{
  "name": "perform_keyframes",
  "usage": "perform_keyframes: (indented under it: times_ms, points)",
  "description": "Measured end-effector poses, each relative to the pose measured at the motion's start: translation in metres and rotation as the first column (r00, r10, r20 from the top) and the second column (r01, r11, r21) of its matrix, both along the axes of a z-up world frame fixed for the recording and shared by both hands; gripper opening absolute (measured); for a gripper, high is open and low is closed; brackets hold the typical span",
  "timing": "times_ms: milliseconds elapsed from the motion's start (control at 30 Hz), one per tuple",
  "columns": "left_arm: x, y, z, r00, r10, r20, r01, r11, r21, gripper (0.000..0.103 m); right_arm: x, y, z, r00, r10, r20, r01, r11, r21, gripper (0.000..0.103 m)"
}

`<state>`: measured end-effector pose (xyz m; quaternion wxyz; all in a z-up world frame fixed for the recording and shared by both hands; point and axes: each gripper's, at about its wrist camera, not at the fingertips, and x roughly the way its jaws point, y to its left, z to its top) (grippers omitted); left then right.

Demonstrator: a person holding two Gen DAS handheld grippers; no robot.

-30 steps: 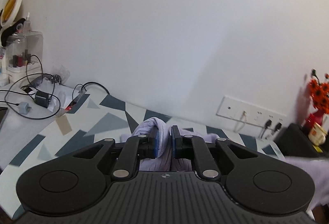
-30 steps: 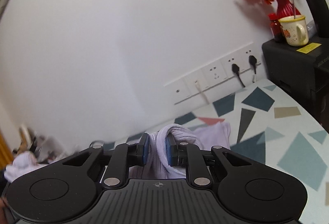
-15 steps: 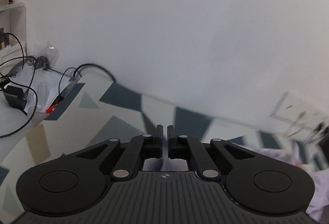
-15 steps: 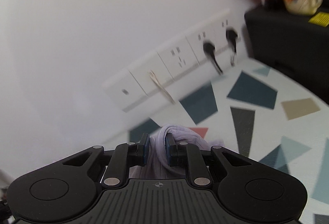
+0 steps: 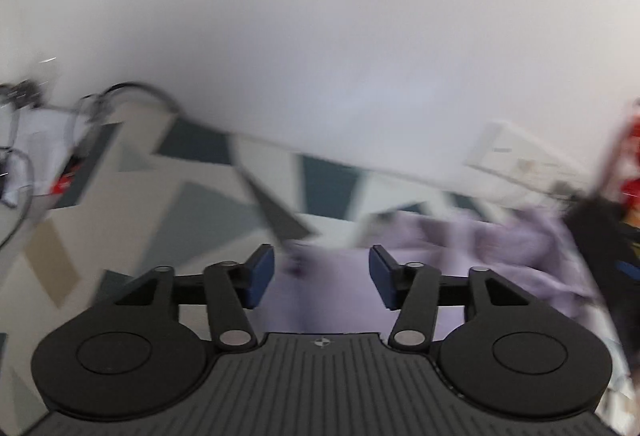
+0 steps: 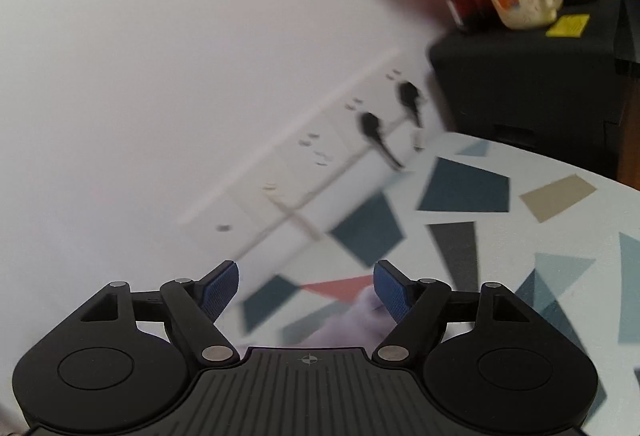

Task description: Fold clothes

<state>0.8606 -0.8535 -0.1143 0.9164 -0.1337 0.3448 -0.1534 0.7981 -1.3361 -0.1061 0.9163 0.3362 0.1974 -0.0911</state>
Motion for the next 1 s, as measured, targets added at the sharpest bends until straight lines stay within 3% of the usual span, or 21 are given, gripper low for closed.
perform_keyframes:
  times_ms: [100,200,300,433,500,600,633,700,733,800,867,900,1000]
  points:
    - [-0.027,-0.025,0.009,0.988,-0.154,0.015,0.153,0.988,0.034,0.060,-0.015,0.045,0.004,0.985,0.155,-0.078,-0.164,0.979,-0.122,0.072]
    - [-0.044,-0.054,0.001,0.966,-0.259,-0.018,0.259,0.960,0.102,0.062,-0.018,0.097,-0.010,0.925,0.310,-0.219,-0.367,0.876,-0.314,0.072]
    - [-0.046,-0.073,-0.023,0.959,-0.267,-0.099,0.280,0.946,0.162,0.062,0.001,0.122,-0.031,0.879,0.348,-0.325,-0.452,0.826,-0.338,0.072]
    - [-0.026,-0.081,-0.049,0.988,-0.101,-0.121,0.129,0.959,0.253,0.062,0.041,0.115,-0.057,0.841,0.319,-0.436,-0.432,0.882,-0.188,0.071]
    - [-0.003,-0.085,-0.049,0.994,-0.051,-0.099,0.077,0.955,0.285,0.062,0.065,0.107,-0.062,0.834,0.300,-0.463,-0.416,0.893,-0.170,0.071]
    - [0.037,-0.092,-0.038,0.999,-0.005,-0.033,0.015,0.945,0.328,0.060,0.107,0.098,-0.048,0.859,0.278,-0.429,-0.401,0.888,-0.228,0.067]
    - [0.051,-0.092,-0.025,0.999,0.035,0.028,-0.042,0.945,0.325,0.060,0.118,0.094,-0.036,0.891,0.266,-0.367,-0.374,0.890,-0.262,0.062]
    - [0.067,-0.084,0.002,0.985,0.127,0.115,-0.151,0.961,0.232,0.061,0.127,0.084,-0.010,0.950,0.233,-0.209,-0.287,0.916,-0.280,0.064]
    - [0.072,-0.080,0.016,0.974,0.173,0.147,-0.197,0.966,0.168,0.063,0.131,0.079,0.002,0.968,0.214,-0.132,-0.244,0.928,-0.283,0.070]
    - [0.073,-0.074,0.036,0.960,0.208,0.188,-0.226,0.971,0.076,0.078,0.123,0.068,0.016,0.983,0.174,-0.055,-0.182,0.945,-0.271,0.079]
    - [0.064,-0.077,0.041,0.962,0.178,0.206,-0.201,0.975,0.098,0.088,0.113,0.058,0.021,0.989,0.149,-0.013,-0.147,0.953,-0.264,0.084]
    - [0.059,-0.079,0.034,0.971,0.146,0.190,-0.174,0.974,0.143,0.091,0.107,0.052,0.020,0.990,0.143,-0.011,-0.141,0.954,-0.265,0.086]
    - [0.044,-0.080,0.007,0.992,0.079,0.095,-0.101,0.963,0.249,0.091,0.084,0.029,-0.005,0.986,0.123,-0.113,-0.151,0.945,-0.290,0.092]
